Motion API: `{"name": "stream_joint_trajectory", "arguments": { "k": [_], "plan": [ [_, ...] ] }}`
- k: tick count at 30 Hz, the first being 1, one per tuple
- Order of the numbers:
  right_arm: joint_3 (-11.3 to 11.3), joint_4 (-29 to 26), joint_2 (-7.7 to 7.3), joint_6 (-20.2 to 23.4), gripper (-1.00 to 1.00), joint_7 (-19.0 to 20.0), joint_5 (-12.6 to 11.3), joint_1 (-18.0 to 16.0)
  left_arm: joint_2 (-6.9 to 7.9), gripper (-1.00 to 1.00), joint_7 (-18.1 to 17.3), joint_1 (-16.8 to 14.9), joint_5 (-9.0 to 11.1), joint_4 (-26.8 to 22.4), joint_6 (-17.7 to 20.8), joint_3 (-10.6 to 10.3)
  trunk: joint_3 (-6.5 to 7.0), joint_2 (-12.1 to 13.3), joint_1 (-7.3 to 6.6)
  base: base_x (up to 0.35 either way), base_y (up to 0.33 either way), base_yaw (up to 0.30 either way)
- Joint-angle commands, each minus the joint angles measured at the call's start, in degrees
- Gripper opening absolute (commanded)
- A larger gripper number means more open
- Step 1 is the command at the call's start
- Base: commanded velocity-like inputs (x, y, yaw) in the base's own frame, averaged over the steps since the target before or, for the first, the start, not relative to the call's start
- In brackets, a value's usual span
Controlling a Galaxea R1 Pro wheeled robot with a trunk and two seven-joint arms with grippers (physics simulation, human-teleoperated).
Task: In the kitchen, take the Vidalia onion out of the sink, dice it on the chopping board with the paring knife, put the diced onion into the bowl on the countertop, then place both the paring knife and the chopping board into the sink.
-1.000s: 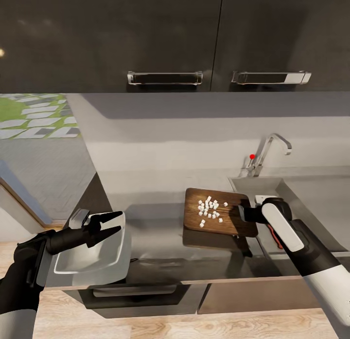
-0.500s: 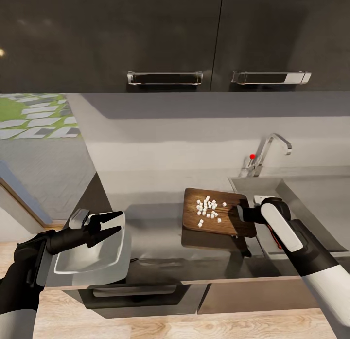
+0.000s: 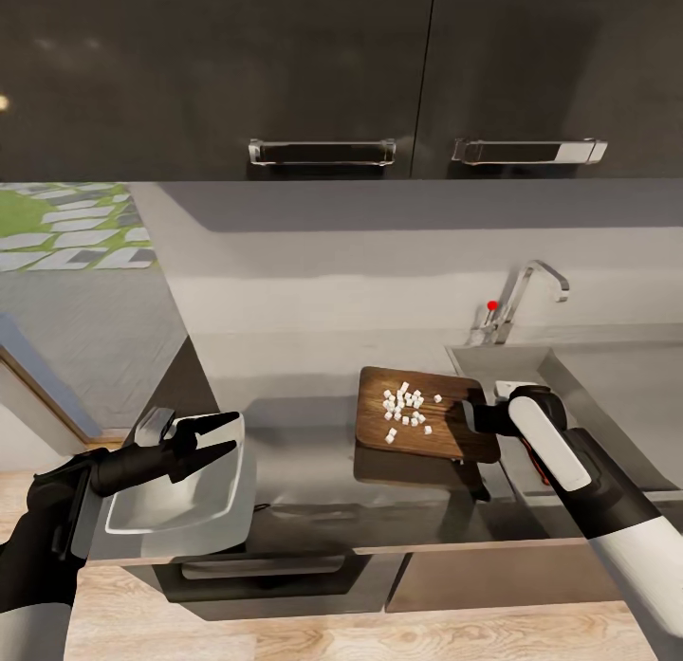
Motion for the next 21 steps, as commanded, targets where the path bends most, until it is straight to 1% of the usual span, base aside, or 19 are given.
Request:
{"name": "stream_joint_trajectory", "arguments": {
  "k": [1,13,21],
  "plan": [
    [0.16,-0.05,-0.06,0.13,-1.0,-0.63,-0.48,-0.08,0.01,1.0,-0.22,-0.05,-0.02,-0.02,0.61,0.01,-0.11,-0.12,0.03,0.0,0.0,0.0],
    [0.23,-0.05,-0.06,0.05,-1.0,-0.67,-0.46,-0.08,0.0,1.0,-0.22,-0.05,-0.04,-0.02,0.61,0.01,-0.06,-0.12,0.03,0.0,0.0,0.0],
    [0.23,-0.05,-0.06,0.05,-1.0,-0.71,-0.46,-0.08,0.0,1.0,-0.22,-0.05,-0.02,-0.02,0.61,0.01,0.29,-0.12,0.03,0.0,0.0,0.0]
  ]
}}
